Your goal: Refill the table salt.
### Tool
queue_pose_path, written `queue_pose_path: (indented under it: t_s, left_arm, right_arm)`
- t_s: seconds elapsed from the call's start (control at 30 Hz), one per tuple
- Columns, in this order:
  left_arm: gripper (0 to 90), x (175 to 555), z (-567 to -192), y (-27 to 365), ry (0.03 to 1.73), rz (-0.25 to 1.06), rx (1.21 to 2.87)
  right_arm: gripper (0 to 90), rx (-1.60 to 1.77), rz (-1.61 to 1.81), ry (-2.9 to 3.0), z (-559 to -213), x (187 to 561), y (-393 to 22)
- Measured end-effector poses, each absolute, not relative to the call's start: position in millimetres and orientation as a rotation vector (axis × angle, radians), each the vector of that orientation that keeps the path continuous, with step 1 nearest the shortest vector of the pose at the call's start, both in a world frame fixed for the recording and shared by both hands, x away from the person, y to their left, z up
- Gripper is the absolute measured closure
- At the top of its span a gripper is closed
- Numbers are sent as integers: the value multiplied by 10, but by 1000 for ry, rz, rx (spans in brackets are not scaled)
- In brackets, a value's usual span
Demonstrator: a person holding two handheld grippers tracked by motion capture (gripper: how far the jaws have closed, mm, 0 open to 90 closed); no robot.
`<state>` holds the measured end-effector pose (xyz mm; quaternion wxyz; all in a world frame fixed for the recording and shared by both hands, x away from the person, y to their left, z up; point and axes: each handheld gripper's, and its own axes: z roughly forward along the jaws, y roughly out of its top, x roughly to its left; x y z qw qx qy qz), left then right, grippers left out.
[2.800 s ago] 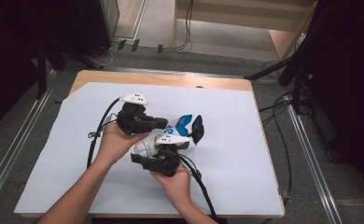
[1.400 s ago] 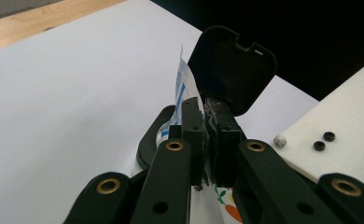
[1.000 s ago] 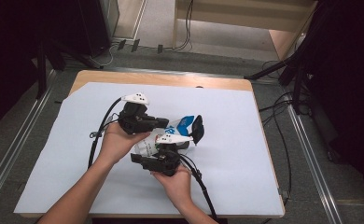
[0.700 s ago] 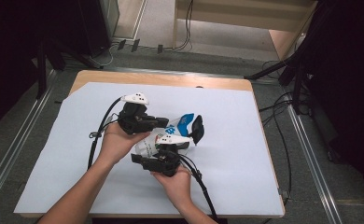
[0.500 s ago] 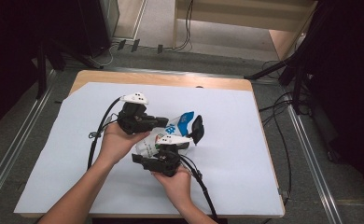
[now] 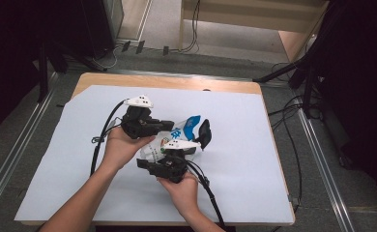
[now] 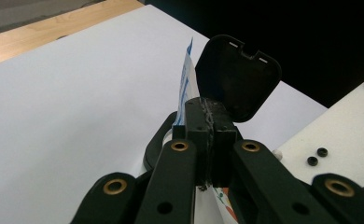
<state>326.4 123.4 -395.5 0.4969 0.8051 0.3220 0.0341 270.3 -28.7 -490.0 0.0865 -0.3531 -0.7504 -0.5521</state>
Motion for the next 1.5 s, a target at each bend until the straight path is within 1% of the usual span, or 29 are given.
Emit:
queue_pose_path:
  t_s: [0.7, 1.5]
  left_arm:
    - [872, 3266, -3961, 1218, 767, 74, 1946]
    - [878, 3261, -3945, 1227, 760, 80, 1941]
  right_arm:
    - [644, -1033, -1654, -2230, -4823, 2708, -287]
    - [643, -1025, -1657, -2233, -4809, 2710, -284]
